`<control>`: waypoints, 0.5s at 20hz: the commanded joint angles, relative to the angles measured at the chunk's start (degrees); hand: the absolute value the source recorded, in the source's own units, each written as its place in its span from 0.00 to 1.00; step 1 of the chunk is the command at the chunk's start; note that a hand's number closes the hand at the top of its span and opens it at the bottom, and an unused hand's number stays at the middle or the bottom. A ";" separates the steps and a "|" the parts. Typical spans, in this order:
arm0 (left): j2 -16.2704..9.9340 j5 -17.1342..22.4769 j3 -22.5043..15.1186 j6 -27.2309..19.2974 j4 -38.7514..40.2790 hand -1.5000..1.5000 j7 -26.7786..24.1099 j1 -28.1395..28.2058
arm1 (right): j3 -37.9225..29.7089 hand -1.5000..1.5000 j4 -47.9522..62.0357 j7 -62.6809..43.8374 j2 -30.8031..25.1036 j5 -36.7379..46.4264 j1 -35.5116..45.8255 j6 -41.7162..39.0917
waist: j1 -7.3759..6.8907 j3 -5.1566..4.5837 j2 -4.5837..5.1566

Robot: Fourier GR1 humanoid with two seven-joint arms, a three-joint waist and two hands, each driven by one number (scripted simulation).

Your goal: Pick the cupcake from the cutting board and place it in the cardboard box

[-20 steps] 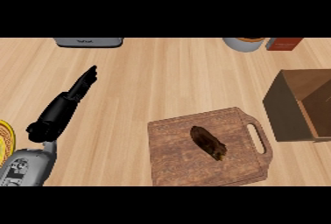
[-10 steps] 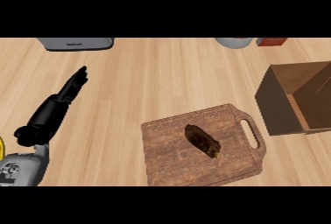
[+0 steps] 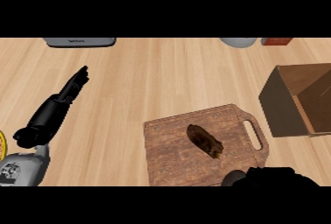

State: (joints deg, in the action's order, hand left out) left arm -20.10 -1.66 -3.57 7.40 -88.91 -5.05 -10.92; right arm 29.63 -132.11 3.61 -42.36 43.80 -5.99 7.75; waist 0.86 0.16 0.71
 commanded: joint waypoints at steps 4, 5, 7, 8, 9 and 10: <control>0.90 -0.46 -0.47 -0.02 0.40 0.50 1.25 -2.25 | -22.94 1.00 6.59 1.85 -4.72 -29.46 6.44 -7.49 | -1.49 -0.08 -0.04; 0.83 -0.88 -0.50 0.24 1.95 0.50 -0.11 -2.67 | -26.57 1.00 12.05 4.95 -5.33 -30.57 8.88 -7.12 | -1.55 -0.06 0.07; -0.73 0.07 -0.16 2.20 -0.44 0.50 1.29 -2.35 | -28.55 1.00 20.26 9.53 -9.48 -32.77 11.95 -12.73 | -2.31 -0.08 -0.20; 0.67 -0.19 -0.03 1.04 1.88 0.50 1.74 -4.59 | -29.51 1.00 24.62 11.34 -10.82 -33.43 14.14 -14.65 | -2.17 -0.10 0.01; 0.81 -0.49 -0.56 1.03 1.27 0.50 0.73 -2.06 | -30.36 1.00 28.01 13.02 -13.53 -32.77 14.52 -16.92 | -2.64 -0.11 -0.01; 1.36 -0.20 -1.05 1.75 2.13 0.50 0.87 -4.08 | -27.63 1.00 30.30 12.63 -14.40 -31.56 16.13 -19.74 | -2.62 -0.16 0.03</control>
State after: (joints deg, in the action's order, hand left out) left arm -19.29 -2.05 -4.21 8.29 -87.83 -4.26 -13.46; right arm 4.68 -112.53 12.22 -51.68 15.15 5.21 -4.81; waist -1.14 0.05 0.66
